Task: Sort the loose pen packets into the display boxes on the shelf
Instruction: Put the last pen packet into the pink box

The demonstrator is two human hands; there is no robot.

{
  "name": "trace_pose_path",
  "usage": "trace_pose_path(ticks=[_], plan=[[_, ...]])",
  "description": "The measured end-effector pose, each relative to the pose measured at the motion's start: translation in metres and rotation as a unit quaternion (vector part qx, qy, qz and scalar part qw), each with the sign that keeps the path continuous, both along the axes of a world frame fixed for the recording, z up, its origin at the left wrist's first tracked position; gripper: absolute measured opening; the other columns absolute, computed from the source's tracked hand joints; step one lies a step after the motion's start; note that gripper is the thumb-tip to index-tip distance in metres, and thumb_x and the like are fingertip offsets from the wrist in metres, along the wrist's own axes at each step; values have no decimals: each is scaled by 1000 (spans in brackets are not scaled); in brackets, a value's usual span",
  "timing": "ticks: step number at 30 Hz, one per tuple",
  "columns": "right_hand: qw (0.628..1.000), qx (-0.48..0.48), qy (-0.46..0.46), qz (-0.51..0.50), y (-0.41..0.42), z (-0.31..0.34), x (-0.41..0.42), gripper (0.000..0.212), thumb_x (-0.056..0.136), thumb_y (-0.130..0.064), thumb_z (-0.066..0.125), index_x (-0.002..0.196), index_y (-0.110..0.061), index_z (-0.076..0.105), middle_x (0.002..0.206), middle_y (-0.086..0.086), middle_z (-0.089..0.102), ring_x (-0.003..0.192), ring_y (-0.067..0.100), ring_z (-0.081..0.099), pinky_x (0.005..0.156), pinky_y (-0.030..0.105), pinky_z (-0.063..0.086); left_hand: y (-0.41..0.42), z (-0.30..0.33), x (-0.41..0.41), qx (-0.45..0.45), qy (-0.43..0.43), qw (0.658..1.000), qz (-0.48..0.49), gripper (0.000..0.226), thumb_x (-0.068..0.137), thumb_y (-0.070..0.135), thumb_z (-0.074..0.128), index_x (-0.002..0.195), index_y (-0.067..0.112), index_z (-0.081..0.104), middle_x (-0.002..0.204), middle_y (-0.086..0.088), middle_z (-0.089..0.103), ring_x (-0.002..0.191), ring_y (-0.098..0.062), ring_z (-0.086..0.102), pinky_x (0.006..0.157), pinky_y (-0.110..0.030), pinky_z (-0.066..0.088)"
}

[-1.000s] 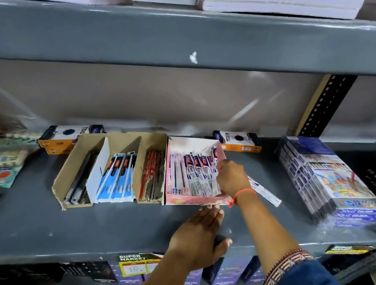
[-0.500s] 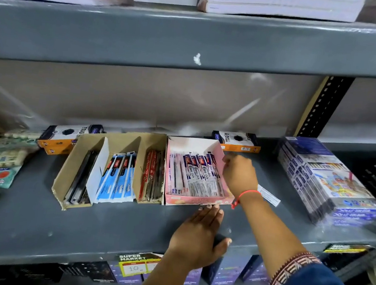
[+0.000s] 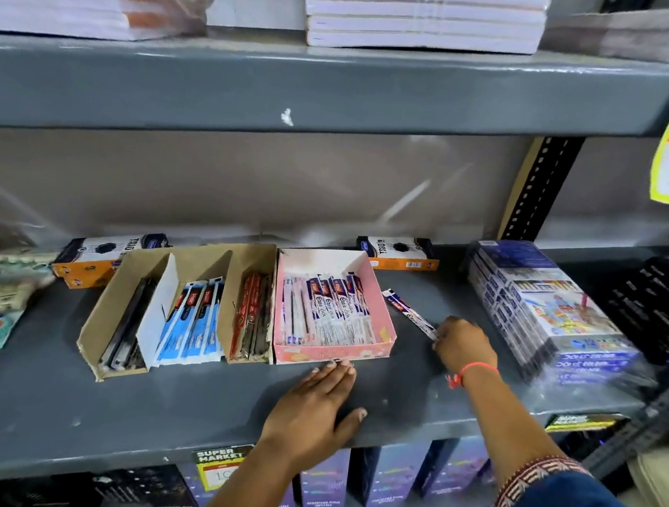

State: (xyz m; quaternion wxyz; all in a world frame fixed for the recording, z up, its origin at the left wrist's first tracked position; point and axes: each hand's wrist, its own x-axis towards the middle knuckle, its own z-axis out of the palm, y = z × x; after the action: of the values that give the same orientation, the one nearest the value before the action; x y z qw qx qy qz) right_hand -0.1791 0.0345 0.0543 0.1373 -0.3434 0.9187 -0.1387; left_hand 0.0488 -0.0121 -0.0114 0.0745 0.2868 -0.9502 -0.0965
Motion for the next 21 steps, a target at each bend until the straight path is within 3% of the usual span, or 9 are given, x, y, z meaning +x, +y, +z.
trace_pose_path(ticks=[4, 8, 12, 14, 16, 19, 21], plan=[[1000, 3, -28, -9, -6, 3, -1, 34, 87, -20, 45, 115, -8, 60, 124, 20, 58, 115, 37, 54, 99, 44, 47, -1, 1, 6, 4, 1, 1000, 11, 61, 94, 54, 20, 145, 23, 8, 156, 6, 7, 140, -7, 0, 107, -20, -10], [999, -38, -14, 2, -11, -2, 3, 28, 86, -12, 50, 109, 0, 60, 116, 23, 63, 110, 38, 58, 88, 39, 49, -1, 0, 6, 7, 7, 1000, 16, 61, 94, 56, 20, 145, 25, 8, 156, 8, 7, 140, -6, 1, 107, -19, -9], [986, -115, -114, -48, -10, -1, 1, 18, 82, -5, 61, 97, 2, 66, 99, 20, 68, 96, 34, 62, 78, 37, 51, 0, -1, 6, 2, 9, 1000, 16, 61, 93, 55, 19, 145, 25, 8, 156, 7, 7, 140, -7, 1, 107, -20, -9], [949, -213, -213, -92, -6, 2, 4, 7, 78, 2, 64, 77, -2, 69, 76, 14, 64, 76, 26, 57, 63, 31, 47, 0, -1, 6, -9, 9, 1000, 17, 61, 93, 55, 19, 145, 24, 8, 156, 7, 7, 140, -7, 1, 106, -19, -11], [876, -326, -338, -111, -1, 8, 11, 26, 77, 10, 63, 61, -10, 61, 59, 6, 59, 58, 19, 51, 52, 24, 39, 0, -1, 5, -21, 11, 1000, 19, 61, 93, 55, 19, 145, 23, 8, 156, 6, 7, 140, -8, 2, 105, -19, -12], [784, -400, -470, -67, 14, 19, 29, 26, 81, 11, 59, 67, -11, 62, 46, -4, 67, 41, 5, 59, 43, 15, 45, 1, -1, 4, -23, 11, 999, 19, 62, 93, 55, 20, 145, 23, 8, 156, 6, 6, 140, -8, 1, 104, -19, -12], [746, -408, -525, -27, 24, 24, 43, 22, 82, 9, 58, 73, -9, 64, 51, -4, 71, 44, 3, 63, 42, 13, 49, 1, -1, 4, -22, 12, 999, 24, 62, 93, 56, 20, 145, 24, 9, 156, 6, 7, 140, -8, 2, 105, -20, -10]])
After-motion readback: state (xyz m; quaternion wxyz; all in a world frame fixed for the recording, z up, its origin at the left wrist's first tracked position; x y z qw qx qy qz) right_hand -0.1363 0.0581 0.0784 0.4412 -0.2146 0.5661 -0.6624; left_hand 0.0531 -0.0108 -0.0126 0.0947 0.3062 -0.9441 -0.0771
